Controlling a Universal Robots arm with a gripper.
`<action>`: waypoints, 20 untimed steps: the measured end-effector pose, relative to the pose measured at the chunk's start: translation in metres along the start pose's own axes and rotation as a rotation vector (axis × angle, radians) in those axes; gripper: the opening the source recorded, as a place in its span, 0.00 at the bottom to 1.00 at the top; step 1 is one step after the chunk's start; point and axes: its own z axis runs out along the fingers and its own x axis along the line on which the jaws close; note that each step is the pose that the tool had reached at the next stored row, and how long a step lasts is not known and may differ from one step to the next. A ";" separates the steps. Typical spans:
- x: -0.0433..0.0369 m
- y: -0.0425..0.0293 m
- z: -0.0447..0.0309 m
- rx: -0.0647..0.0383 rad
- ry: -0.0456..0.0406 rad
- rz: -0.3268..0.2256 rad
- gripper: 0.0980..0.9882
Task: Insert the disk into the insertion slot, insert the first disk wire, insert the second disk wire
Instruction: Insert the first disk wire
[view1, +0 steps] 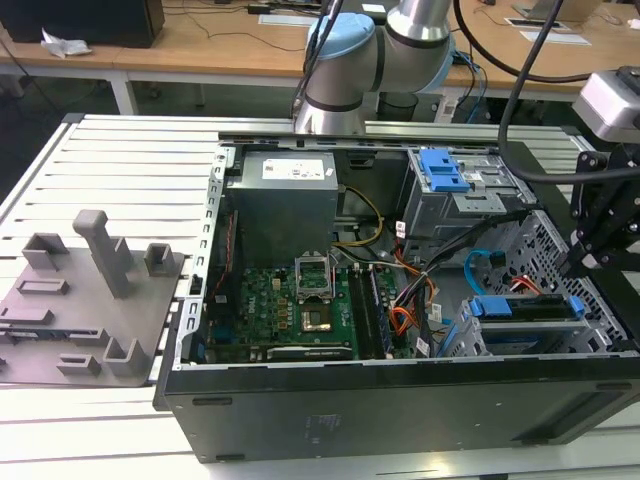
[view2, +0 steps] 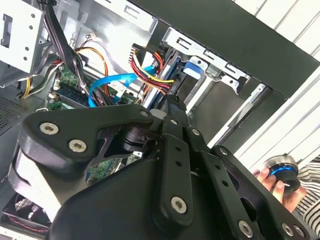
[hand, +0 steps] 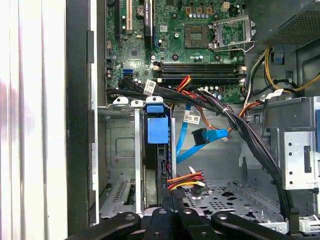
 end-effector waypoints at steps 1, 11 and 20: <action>0.0000 0.0011 0.0003 0.000 0.0000 0.000 0.01; 0.0005 0.0137 0.0061 0.000 -0.0002 0.000 0.01; 0.0007 0.0179 0.0077 0.000 -0.0001 0.000 0.01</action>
